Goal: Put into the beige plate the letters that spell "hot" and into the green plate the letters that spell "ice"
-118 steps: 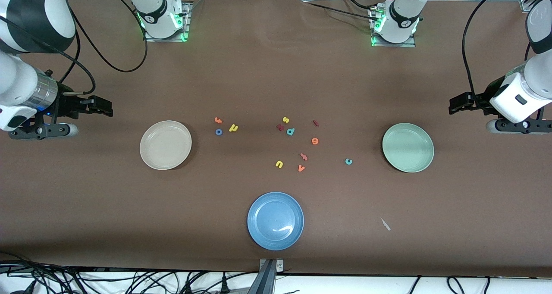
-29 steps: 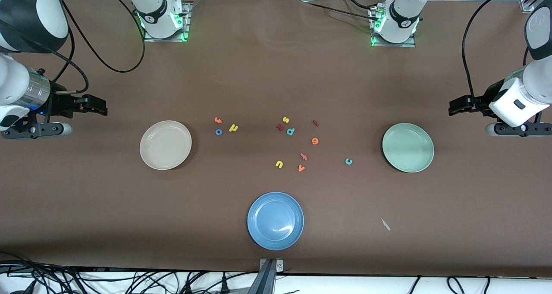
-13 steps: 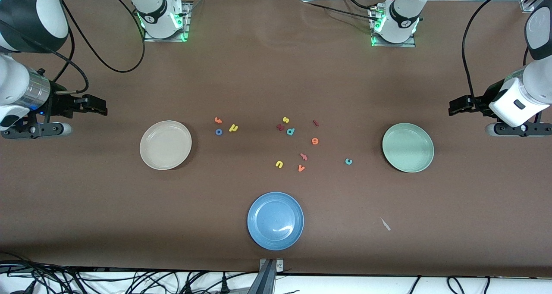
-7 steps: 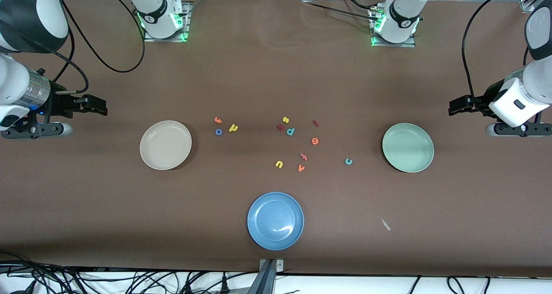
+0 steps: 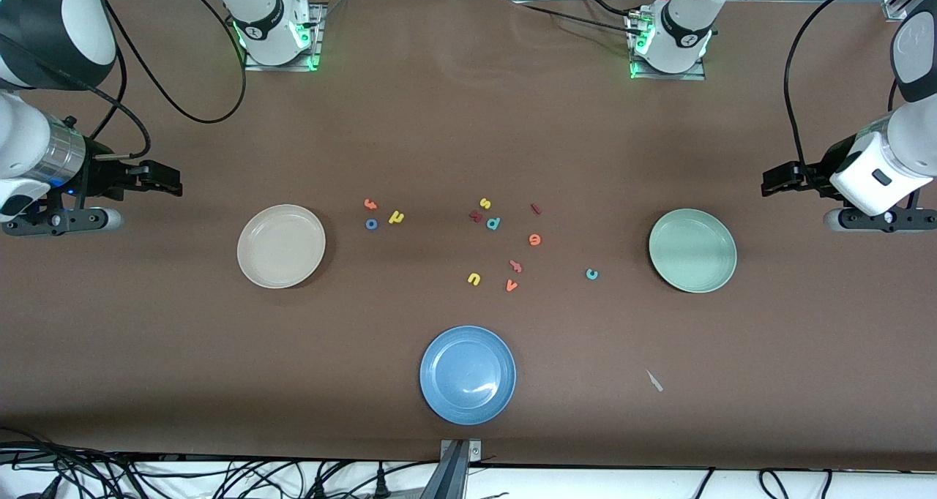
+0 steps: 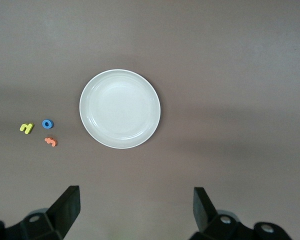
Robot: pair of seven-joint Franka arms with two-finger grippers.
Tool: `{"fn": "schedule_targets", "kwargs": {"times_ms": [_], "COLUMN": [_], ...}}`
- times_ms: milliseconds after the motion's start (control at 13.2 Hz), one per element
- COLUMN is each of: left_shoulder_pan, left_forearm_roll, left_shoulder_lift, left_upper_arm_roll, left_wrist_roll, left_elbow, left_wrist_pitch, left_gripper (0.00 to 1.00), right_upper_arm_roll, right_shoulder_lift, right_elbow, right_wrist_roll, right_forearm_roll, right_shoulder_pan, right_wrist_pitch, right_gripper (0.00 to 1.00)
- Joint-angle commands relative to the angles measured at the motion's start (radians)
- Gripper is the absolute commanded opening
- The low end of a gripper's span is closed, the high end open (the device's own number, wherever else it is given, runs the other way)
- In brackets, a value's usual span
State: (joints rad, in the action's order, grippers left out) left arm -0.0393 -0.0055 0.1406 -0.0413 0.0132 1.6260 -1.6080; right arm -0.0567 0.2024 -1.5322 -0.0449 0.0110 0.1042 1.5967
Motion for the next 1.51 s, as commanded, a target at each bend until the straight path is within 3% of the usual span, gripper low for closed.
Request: {"fn": "schedule_targets", "kwargs": {"times_ms": [0,755,982,1435], "left_shoulder_pan": [-0.002,-0.005,0.012,0.157], "left_forearm_roll": [0.015,0.012,-0.042,-0.047], "left_shoulder_lift": [-0.007,0.002,0.013,0.094], "left_upper_arm_roll": [-0.002,-0.002,-0.003,-0.005], "left_wrist_roll": [0.001,-0.007,0.017,0.340], "left_elbow": [0.015,0.020,0.017,0.017], "left_wrist_pitch": [-0.003,-0.023,-0.024,-0.108], "left_gripper": [1.00,1.00,1.00,1.00], "right_upper_arm_roll": [0.003,0.003,0.003,0.001], "right_shoulder_lift": [0.008,0.008,0.008,0.008], "right_elbow": [0.021,0.021,0.023,0.024], "right_wrist_roll": [-0.013,-0.013,-0.013,-0.015], "right_forearm_roll": [-0.013,-0.013,-0.013,-0.011], "right_shoulder_pan": [-0.003,-0.003,-0.005,-0.005], "right_wrist_pitch": [-0.023,-0.023,-0.021,-0.021], "right_gripper": [1.00,1.00,1.00,1.00]}}
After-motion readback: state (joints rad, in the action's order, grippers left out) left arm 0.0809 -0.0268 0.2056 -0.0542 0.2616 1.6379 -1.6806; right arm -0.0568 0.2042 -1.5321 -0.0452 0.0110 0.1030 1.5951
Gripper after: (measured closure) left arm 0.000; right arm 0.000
